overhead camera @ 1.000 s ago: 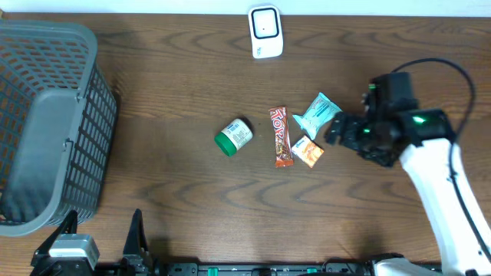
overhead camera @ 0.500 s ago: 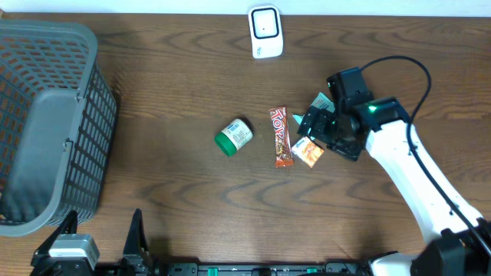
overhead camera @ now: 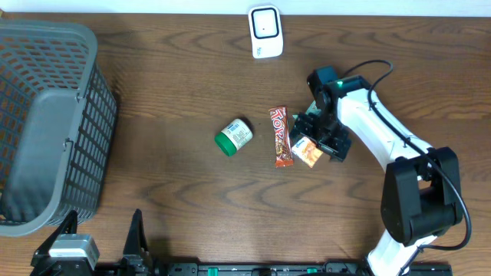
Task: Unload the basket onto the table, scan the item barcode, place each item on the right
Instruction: 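Move the right gripper over the items and lower onto the orange packet, then grasp the orange Kleenex packet with the right gripper and lift it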
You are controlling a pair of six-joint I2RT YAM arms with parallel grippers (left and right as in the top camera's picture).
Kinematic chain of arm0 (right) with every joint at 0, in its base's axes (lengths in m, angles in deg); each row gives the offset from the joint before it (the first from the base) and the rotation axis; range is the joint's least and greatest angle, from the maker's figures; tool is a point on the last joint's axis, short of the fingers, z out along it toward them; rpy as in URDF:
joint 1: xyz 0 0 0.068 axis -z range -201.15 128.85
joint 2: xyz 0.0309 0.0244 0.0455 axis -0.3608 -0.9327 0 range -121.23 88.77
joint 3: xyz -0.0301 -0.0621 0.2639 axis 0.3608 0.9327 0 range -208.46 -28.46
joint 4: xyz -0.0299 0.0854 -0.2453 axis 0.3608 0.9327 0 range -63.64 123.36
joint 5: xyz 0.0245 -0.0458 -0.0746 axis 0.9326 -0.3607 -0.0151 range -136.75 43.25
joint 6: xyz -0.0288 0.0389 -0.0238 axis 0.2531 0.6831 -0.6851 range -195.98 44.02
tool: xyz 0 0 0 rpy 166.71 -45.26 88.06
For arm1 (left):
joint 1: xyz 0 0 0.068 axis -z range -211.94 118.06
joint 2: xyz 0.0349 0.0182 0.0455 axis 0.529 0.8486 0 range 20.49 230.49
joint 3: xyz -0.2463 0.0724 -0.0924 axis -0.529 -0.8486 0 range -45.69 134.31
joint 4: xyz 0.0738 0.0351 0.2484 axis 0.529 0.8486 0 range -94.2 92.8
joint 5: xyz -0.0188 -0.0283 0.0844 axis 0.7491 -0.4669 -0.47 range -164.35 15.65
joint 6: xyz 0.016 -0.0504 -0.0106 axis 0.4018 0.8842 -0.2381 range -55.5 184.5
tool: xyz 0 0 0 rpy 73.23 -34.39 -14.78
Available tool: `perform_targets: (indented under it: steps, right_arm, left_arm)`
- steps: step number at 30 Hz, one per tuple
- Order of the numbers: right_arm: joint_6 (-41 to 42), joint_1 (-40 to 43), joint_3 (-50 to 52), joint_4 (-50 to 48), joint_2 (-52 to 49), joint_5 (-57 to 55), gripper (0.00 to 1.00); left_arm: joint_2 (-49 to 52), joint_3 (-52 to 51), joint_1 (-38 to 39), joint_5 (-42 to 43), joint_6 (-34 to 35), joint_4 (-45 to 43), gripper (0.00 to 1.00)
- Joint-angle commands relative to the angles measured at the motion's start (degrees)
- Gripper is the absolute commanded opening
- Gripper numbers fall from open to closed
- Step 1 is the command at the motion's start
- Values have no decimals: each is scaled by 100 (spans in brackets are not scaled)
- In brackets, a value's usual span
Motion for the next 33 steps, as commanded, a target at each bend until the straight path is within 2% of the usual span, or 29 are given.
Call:
perform_targets:
  steps: [1, 23, 24, 26, 27, 33]
  right_arm:
    - [179, -81, -181, -118, -26, -74, 99]
    - [258, -92, -92, -341, -1095, -129, 99]
    - [258, -92, -90, -341, -1099, -138, 94]
    - [256, -92, -85, -341, -1102, -216, 72]
    - [254, -92, -85, -339, -1102, -267, 65]
    - [256, -92, -70, -332, -1102, -424, 70]
  left_arm:
    - [-24, 9, -24, 57, -92, -4, 98]
    - [-24, 9, -24, 57, -92, -4, 98]
    - [-24, 9, -24, 57, -92, -4, 98]
    - [-24, 9, -24, 55, -92, -4, 98]
    - [-24, 9, -24, 57, -92, -4, 98]
    - [-24, 9, -24, 57, -92, -4, 98]
